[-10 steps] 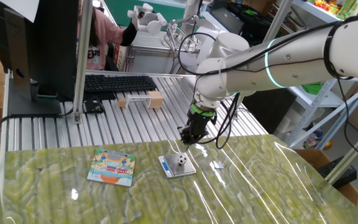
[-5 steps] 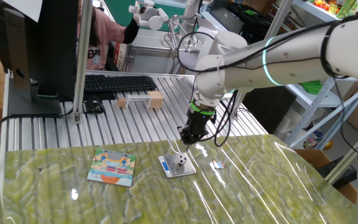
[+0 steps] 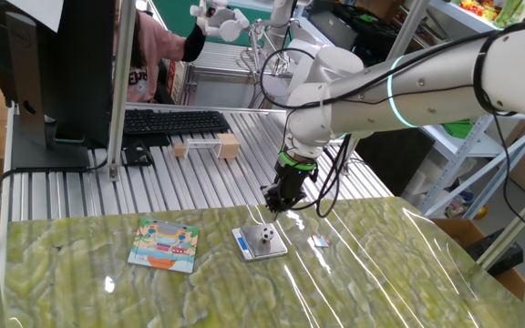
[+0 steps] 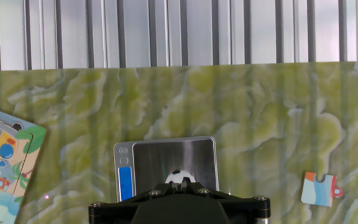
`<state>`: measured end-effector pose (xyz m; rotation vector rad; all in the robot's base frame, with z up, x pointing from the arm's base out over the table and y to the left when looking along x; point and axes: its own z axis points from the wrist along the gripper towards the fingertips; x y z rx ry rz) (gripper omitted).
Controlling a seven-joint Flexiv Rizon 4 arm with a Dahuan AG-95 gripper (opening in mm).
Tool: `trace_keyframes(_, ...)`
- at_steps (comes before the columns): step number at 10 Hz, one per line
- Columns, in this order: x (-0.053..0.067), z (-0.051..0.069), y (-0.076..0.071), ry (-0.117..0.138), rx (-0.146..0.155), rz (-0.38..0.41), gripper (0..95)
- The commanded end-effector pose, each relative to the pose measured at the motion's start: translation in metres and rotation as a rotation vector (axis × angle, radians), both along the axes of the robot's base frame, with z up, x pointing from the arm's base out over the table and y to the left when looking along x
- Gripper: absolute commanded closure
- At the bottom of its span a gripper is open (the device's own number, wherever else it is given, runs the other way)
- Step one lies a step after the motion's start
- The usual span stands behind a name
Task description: Remove the object from the scale
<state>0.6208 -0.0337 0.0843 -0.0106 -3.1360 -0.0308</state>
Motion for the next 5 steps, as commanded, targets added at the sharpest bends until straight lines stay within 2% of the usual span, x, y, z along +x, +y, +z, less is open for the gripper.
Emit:
trace_keyframes(1, 0.0025, -0.0013, -0.0002, 0.006, -0.001, -0.002, 95.0)
trace_keyframes(5, 0.0025, -0.0013, -0.0002, 0.001, 0.0, 0.005, 95.0)
